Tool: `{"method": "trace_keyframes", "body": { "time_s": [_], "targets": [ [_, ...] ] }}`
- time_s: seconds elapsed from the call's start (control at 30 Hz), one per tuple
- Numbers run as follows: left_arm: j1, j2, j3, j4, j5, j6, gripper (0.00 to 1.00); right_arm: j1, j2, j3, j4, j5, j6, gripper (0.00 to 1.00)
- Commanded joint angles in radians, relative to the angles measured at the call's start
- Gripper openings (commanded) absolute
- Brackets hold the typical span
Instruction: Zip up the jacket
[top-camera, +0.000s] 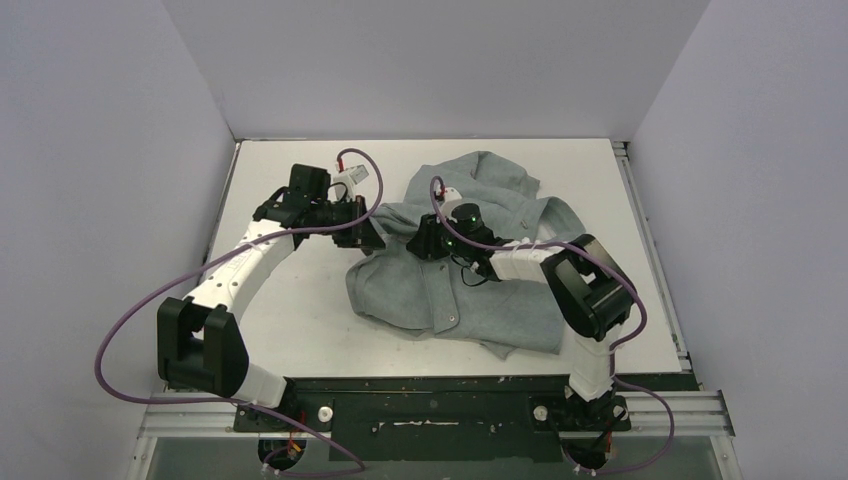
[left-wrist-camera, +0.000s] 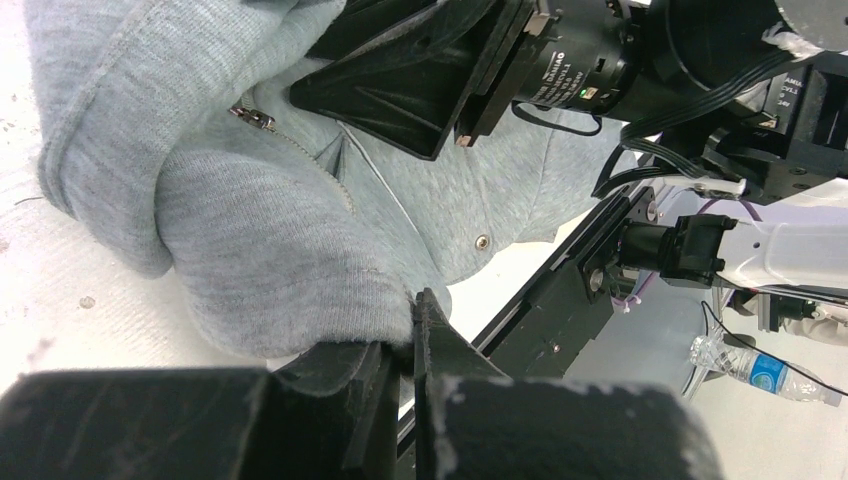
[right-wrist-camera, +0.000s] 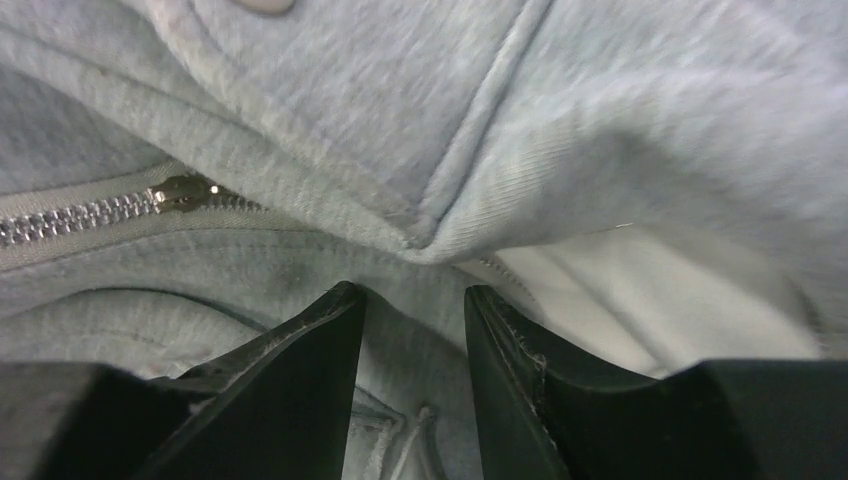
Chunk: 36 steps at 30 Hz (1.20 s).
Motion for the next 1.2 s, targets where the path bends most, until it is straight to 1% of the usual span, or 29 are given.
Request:
{"method": "trace_keyframes", "body": {
  "time_s": [0.0,0.07,0.13,0.23,0.33,0.4,0.47,0.53,0.57,0.6,0.67,0.73,0.8,0.83,0.87,0.93,0.97,1.1,1.17],
  "targets": [
    [-0.004,-0.025,0.043,-0.016,0.002,0.02,0.0,0.033,0.026,0.019,0.104,-0.079,-0.019,0.44],
    [-0.014,-0.013,0.066,-0.045,-0.017,0.04,0.0,0.035,0.02,0.006,0.147,-0.087,0.008,0.45],
    [-0.021,0.007,0.094,-0.066,-0.033,0.049,0.0,0.032,-0.014,-0.022,0.171,-0.046,0.024,0.45],
    [-0.045,0.05,0.163,-0.069,-0.033,0.036,0.0,0.015,-0.12,-0.088,0.126,0.13,0.026,0.45],
    [-0.1,0.112,0.271,-0.049,-0.022,0.015,0.0,-0.047,-0.274,-0.204,0.069,0.315,0.081,0.45],
    [-0.154,0.177,0.372,-0.061,-0.046,0.006,0.0,-0.112,-0.396,-0.286,0.065,0.371,0.13,0.45],
    [-0.222,0.253,0.5,-0.096,-0.043,0.01,0.0,-0.167,-0.523,-0.346,0.03,0.435,0.143,0.45],
    [-0.301,0.299,0.591,-0.14,0.014,0.038,0.0,-0.211,-0.647,-0.369,-0.043,0.481,0.121,0.46],
    [-0.337,0.295,0.576,-0.145,0.044,0.05,0.0,-0.231,-0.7,-0.372,-0.083,0.497,0.104,0.46],
    [-0.362,0.274,0.523,-0.132,0.07,0.056,0.0,-0.248,-0.748,-0.373,-0.118,0.512,0.087,0.47],
    [-0.372,0.193,0.325,-0.091,0.082,0.05,0.0,-0.282,-0.826,-0.376,-0.179,0.517,0.064,0.47],
    [-0.318,0.094,0.057,-0.051,-0.004,0.018,0.0,-0.31,-0.859,-0.38,-0.216,0.498,0.065,0.47],
    [-0.202,0.026,-0.193,-0.006,-0.082,-0.047,0.0,-0.322,-0.867,-0.389,-0.227,0.476,0.072,0.47],
    [-0.149,0.021,-0.272,-0.002,-0.116,-0.063,0.0,-0.323,-0.863,-0.396,-0.225,0.463,0.077,0.47],
    [-0.124,0.023,-0.328,0.002,-0.17,-0.068,0.0,-0.322,-0.854,-0.403,-0.22,0.449,0.084,0.47],
    [-0.113,0.034,-0.357,-0.013,-0.299,-0.079,0.0,-0.32,-0.832,-0.414,-0.192,0.411,0.093,0.48],
    [-0.113,0.038,-0.355,-0.008,-0.337,-0.089,0.0,-0.318,-0.82,-0.418,-0.18,0.393,0.097,0.48],
    [-0.109,0.038,-0.326,0.029,-0.428,-0.131,0.0,-0.3,-0.782,-0.443,-0.097,0.303,0.108,0.48],
    [-0.102,0.033,-0.312,0.041,-0.439,-0.135,0.0,-0.3,-0.77,-0.457,-0.061,0.256,0.115,0.46]
  ]
}}
